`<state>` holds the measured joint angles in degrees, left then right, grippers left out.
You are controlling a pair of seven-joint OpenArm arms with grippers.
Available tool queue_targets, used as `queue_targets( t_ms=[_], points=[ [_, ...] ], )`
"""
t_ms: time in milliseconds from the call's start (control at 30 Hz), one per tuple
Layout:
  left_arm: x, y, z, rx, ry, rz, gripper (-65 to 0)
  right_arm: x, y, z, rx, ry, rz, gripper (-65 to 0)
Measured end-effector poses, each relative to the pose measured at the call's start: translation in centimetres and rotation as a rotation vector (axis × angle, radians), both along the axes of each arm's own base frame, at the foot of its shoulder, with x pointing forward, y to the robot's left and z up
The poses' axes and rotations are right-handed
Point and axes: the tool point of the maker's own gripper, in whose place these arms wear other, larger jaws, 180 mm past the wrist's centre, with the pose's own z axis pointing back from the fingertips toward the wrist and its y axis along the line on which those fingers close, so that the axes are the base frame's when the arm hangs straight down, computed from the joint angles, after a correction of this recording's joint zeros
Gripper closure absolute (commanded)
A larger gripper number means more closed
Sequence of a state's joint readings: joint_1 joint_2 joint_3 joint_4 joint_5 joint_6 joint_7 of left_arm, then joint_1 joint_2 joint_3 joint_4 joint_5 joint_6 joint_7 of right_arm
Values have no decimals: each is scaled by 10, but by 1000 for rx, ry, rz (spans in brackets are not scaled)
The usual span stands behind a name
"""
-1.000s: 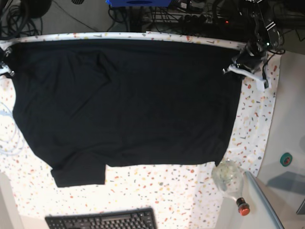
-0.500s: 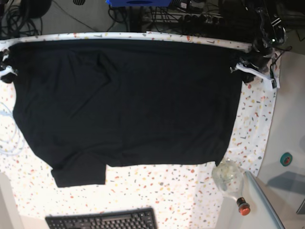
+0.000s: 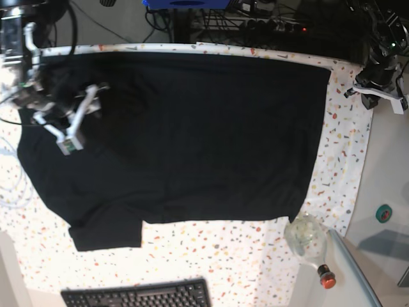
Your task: Layout the t-shirt on the table in an organized manner, then fold the t-shirt properly
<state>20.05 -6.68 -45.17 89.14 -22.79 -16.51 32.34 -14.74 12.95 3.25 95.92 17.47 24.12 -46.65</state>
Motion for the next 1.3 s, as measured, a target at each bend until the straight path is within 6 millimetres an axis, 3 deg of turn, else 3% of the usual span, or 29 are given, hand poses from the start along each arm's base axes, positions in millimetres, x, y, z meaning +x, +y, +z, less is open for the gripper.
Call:
queue_targets(
  t_ms=[67,133,267,433,633,867,1100,1167,1300],
  points=[
    [-8,13,-3,8,14,27,0,-10,32,-9,-16,22,67,-359],
    [-19,26,-8,9,41,62,0,-11,53,-13,-53,24,96,-360],
    [-36,39,-12,10,61,117,0,1,70,-11,-181,-23,157,-365],
    [-35,36,-12,3,57,109,0,1,96,-16,-216,-48,188,-366],
    [-35,36,-13,2,58,111,0,-1,83,-35,-255,8,186,-365],
    [-34,35,-13,0,58,108,0,12,57,-32,-256,2,88,-362],
    [-32,34,-13,-1,54,107,0,7,60,-36,-250,19,92,-357],
    [-32,34,-13,-1,53,108,0,7,63,-36,-232,22,87,-302],
    [-32,34,-13,-1,54,108,0,6,71,-35,-176,26,75,-74]
  ],
)
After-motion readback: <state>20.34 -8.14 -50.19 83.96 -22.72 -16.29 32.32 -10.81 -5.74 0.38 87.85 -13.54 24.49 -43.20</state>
